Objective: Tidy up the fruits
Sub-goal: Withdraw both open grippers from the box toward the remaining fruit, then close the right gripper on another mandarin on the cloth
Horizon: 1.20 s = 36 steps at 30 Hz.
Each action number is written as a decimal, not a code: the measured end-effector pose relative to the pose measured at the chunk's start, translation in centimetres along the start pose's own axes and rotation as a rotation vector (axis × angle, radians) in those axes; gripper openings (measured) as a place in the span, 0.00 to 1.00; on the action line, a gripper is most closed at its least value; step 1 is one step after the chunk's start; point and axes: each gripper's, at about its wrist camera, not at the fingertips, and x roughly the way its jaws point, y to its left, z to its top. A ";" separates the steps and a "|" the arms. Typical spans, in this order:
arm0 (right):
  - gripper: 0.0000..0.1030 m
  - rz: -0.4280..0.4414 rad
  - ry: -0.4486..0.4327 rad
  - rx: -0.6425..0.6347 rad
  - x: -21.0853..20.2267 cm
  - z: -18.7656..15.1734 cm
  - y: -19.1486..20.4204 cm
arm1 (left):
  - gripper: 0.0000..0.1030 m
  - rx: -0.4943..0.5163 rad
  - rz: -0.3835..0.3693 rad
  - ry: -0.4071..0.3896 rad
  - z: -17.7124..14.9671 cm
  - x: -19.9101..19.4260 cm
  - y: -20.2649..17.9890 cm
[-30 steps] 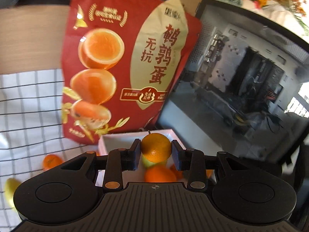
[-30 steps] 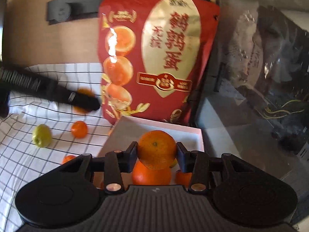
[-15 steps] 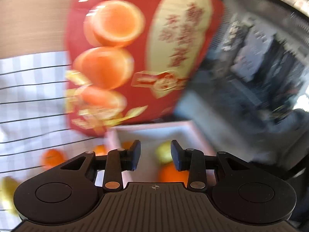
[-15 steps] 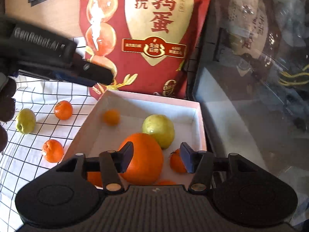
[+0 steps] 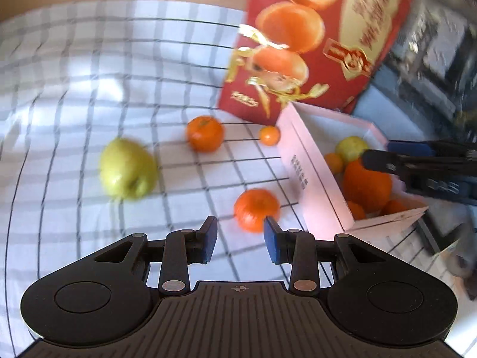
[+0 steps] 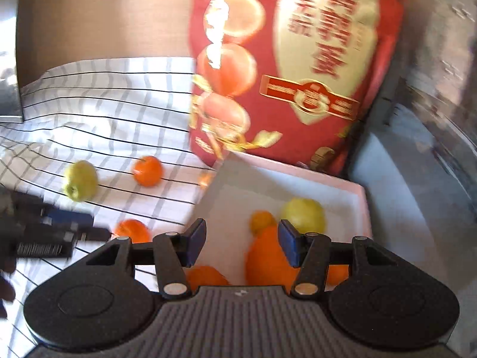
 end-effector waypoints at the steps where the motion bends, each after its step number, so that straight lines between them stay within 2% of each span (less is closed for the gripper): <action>1: 0.52 0.019 0.003 -0.013 0.2 0.6 0.7 | 0.37 -0.033 -0.013 -0.008 -0.3 -0.8 0.7; 3: 0.52 0.049 0.013 -0.046 1.0 1.7 2.0 | 0.37 -0.076 -0.022 -0.026 -0.9 -2.4 2.0; 7: 0.51 0.092 0.043 -0.113 3.9 4.7 5.1 | 0.37 -0.100 0.004 -0.049 -1.8 -4.8 3.9; 11: 0.47 0.172 0.131 -0.033 7.9 7.5 6.7 | 0.37 -0.138 0.027 -0.047 -3.1 -6.2 5.9; 14: 0.42 0.165 0.184 -0.024 10.9 8.9 7.7 | 0.37 -0.165 0.045 -0.028 -4.3 -6.9 7.2; 17: 0.42 0.243 0.235 -0.010 12.3 9.6 8.6 | 0.37 -0.206 0.058 -0.012 -5.4 -7.3 8.5; 21: 0.42 0.189 0.272 -0.037 14.9 9.2 11.0 | 0.37 -0.214 0.072 0.001 -5.8 -7.6 9.3; 22: 0.49 0.174 0.286 -0.024 15.6 8.9 11.3 | 0.37 -0.211 0.076 -0.001 -5.8 -7.7 9.4; 25: 0.49 0.109 0.252 -0.022 16.0 8.7 11.8 | 0.37 -0.210 0.081 0.002 -5.8 -7.8 9.7; 30: 0.47 0.093 0.273 -0.013 16.1 8.6 11.1 | 0.37 -0.182 0.062 0.021 -5.6 -6.9 8.8; 33: 0.47 0.141 0.279 0.073 16.6 8.5 10.0 | 0.37 -0.159 0.044 0.033 -5.7 -6.8 8.2; 36: 0.47 0.152 0.291 0.118 17.4 8.2 9.8 | 0.37 -0.151 0.042 0.041 -5.9 -6.8 8.0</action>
